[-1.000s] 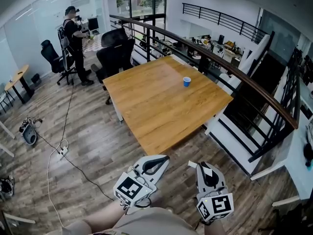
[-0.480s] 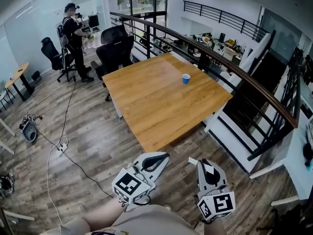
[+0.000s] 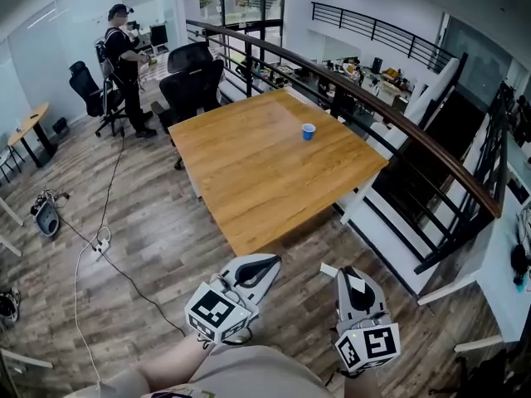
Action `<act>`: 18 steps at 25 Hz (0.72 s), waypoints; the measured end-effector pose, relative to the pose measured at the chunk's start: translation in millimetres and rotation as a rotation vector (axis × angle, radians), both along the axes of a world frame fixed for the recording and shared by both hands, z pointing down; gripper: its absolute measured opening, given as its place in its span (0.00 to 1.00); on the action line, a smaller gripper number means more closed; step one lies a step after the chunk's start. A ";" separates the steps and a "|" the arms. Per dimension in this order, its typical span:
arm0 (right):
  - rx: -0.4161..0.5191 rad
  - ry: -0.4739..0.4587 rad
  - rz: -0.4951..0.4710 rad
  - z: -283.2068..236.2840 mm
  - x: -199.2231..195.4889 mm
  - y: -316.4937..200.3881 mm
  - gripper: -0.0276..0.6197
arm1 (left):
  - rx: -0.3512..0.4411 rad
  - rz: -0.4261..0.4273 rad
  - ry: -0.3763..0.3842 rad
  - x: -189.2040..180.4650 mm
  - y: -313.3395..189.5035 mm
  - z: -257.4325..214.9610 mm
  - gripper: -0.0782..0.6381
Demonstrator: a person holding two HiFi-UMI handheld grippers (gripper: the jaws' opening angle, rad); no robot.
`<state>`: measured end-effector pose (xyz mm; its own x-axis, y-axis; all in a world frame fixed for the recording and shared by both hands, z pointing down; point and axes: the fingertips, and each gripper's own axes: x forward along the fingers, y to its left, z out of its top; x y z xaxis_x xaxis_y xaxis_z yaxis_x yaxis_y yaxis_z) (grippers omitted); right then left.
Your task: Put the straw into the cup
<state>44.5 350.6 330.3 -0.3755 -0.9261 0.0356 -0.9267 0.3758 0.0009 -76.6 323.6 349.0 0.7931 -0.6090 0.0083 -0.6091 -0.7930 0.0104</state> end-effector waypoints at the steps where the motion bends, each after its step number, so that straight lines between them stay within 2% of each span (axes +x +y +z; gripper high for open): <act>1: 0.003 0.002 -0.002 -0.4 3.4 -0.2 0.12 | -0.002 -0.004 0.001 2.5 0.4 0.6 0.13; 11: 0.023 -0.010 -0.013 1.1 34.9 3.9 0.12 | 0.004 -0.019 -0.003 32.9 6.3 3.0 0.13; 18: 0.045 0.013 0.004 4.6 49.3 -2.4 0.12 | 0.000 -0.019 -0.007 43.4 2.0 5.9 0.13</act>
